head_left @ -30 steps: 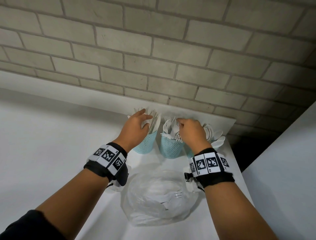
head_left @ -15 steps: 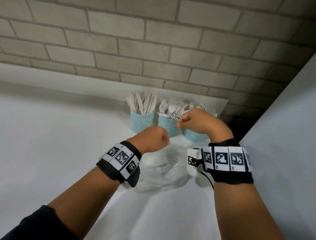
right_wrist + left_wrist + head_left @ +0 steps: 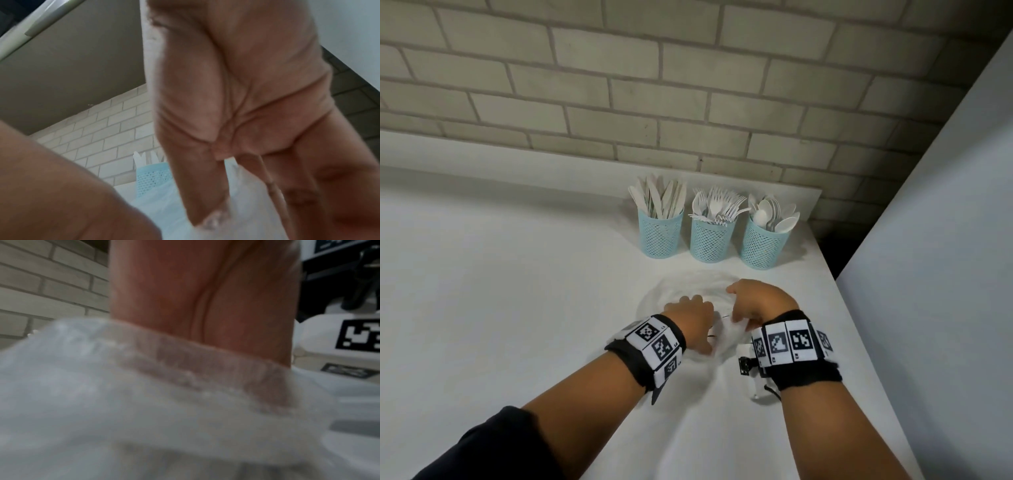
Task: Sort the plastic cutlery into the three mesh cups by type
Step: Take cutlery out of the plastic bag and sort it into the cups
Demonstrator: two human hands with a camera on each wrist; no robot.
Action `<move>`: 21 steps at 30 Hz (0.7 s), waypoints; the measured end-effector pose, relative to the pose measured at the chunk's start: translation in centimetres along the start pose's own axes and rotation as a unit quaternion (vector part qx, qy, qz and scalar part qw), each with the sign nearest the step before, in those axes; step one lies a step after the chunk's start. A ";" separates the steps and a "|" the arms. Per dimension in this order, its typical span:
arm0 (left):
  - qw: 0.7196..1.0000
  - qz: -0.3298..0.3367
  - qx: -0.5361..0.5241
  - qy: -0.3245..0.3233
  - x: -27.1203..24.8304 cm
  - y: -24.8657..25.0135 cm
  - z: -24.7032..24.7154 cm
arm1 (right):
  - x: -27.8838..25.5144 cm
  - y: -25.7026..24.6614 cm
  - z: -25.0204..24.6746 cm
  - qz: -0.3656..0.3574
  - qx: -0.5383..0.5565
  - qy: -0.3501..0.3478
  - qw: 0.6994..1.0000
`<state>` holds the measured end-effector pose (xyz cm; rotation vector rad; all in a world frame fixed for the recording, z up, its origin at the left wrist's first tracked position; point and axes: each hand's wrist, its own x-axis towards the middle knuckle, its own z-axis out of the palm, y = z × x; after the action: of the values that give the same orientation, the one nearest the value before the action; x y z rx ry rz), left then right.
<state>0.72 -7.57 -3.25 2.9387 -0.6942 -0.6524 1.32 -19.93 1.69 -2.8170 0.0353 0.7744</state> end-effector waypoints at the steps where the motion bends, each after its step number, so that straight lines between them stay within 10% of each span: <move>1: 1.000 -0.010 -0.001 0.013 0.1 0.0 0.3 | -0.1 0.1 0.2 0.002 -0.002 0.002 1.000; 21: 0.986 0.022 -0.135 0.099 1.1 -3.9 -0.3 | 0.2 1.4 -0.7 0.002 0.002 0.015 1.000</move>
<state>3.34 -4.50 -3.98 2.6818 -0.5975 -0.4054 1.71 -21.47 1.91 -2.8251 0.0486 0.7311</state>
